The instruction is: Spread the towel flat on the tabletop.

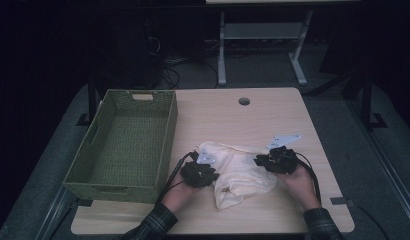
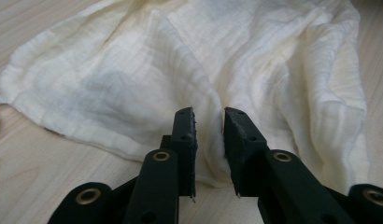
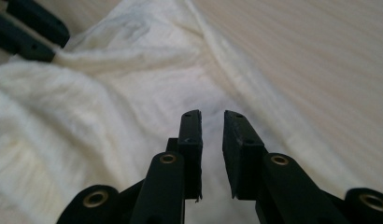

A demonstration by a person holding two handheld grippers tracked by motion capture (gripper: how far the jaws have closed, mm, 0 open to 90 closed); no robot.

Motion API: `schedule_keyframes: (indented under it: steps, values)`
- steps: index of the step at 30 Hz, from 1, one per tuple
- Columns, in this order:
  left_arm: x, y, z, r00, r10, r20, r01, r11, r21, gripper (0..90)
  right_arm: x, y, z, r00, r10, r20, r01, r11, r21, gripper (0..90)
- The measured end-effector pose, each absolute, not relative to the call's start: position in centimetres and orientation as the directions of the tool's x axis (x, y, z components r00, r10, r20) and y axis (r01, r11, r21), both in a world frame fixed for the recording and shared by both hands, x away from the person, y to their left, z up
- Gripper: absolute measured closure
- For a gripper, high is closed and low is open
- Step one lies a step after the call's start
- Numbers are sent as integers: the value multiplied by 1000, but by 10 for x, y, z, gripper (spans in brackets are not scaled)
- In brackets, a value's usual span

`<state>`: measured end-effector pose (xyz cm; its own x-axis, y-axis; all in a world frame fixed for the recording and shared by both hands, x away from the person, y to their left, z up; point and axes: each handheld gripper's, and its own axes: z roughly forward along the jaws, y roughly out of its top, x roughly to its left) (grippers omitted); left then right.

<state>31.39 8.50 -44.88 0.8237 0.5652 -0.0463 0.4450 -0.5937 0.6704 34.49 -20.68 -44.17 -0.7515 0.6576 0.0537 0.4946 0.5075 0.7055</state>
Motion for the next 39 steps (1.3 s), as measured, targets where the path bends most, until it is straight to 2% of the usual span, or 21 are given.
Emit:
schedule_keyframes:
  steps: [5,8,14,18,24,28,33,36,39]
  values:
    - [316,86,-450,819,572,-51,449,-583,677,713,372,-195,-440,-750,660,37,484,511,710,758]
    - [316,85,-450,822,568,-43,444,-592,673,706,387,-188,-443,-756,654,35,488,528,695,720]
    - [316,82,-454,824,565,-37,444,-604,662,709,399,-173,-455,-771,636,21,488,569,662,704]
    - [315,79,-457,830,557,-23,436,-623,649,738,401,-166,-461,-771,636,-16,482,600,638,872]
    - [315,78,-459,835,550,-10,428,-638,640,745,414,-173,-452,-752,659,-7,494,570,657,890]
    - [315,78,-459,835,550,-16,429,-631,646,745,432,-175,-444,-737,676,-11,503,559,659,890]
    - [315,77,-460,831,556,-24,434,-622,651,744,452,-176,-454,-710,704,-7,535,547,644,888]
    - [315,78,-460,831,556,-27,436,-621,652,743,456,-181,-464,-678,736,2,565,519,641,805]
    - [315,78,-460,832,554,-24,434,-623,651,743,454,-186,-459,-671,741,20,569,498,654,780]
